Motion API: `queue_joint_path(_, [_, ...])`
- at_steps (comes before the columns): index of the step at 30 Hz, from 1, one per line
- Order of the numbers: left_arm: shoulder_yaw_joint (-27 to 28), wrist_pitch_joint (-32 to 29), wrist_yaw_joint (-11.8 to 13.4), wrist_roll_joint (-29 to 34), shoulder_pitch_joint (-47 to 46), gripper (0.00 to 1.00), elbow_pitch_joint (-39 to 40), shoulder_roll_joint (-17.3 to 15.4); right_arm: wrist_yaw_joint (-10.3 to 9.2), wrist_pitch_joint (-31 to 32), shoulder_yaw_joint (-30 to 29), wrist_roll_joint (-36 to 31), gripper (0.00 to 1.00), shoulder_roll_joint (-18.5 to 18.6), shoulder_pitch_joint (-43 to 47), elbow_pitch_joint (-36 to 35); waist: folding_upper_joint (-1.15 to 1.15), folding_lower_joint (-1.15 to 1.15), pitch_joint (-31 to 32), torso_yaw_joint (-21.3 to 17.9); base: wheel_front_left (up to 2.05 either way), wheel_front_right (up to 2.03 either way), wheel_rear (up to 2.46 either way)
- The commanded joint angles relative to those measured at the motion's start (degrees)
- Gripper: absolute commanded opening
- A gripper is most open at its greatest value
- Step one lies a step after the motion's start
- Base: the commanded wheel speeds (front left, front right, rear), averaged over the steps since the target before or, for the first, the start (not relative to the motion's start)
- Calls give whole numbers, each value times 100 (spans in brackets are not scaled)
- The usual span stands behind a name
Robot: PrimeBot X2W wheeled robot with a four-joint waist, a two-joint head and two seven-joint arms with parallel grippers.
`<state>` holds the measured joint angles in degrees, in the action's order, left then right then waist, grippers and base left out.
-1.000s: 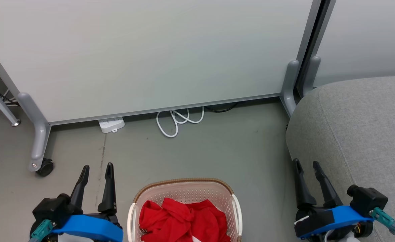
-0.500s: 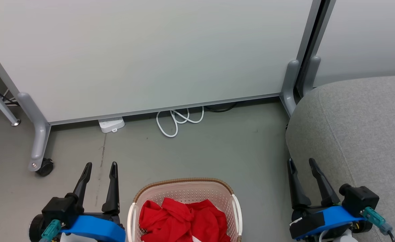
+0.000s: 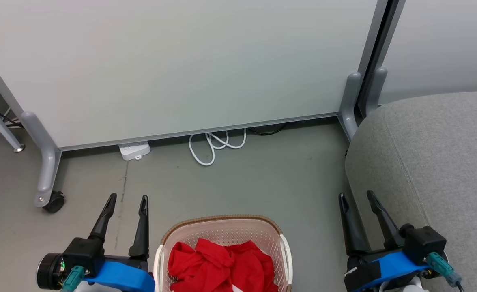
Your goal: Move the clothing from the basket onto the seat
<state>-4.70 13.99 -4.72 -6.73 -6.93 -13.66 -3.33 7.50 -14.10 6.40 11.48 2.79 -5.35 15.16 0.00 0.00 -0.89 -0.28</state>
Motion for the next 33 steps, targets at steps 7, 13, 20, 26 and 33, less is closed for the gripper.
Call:
queue_joint_path(7, [8,110,-37,376,-44,100,-28,-15,-2,-98,57,-342,100,18,-89,33,0,0,0,-7,0,0,0])
queue_joint_path(13, [26,125,-55,435,-46,100,-59,-5,-2,-120,56,-391,100,18,-75,49,0,0,-6,-3,0,0,0])
queue_joint_path(20, [33,125,-70,449,-44,100,-77,5,-2,-120,63,-360,100,18,-80,76,0,0,-7,9,0,0,0])
queue_joint_path(26, [4,125,-101,454,-76,100,-112,14,-2,-120,74,-346,100,18,-83,79,0,0,-21,8,0,0,0])
queue_joint_path(33, [-265,125,-192,521,-295,100,-340,0,-2,-120,94,-330,100,18,-169,56,0,0,-207,-82,0,0,0])
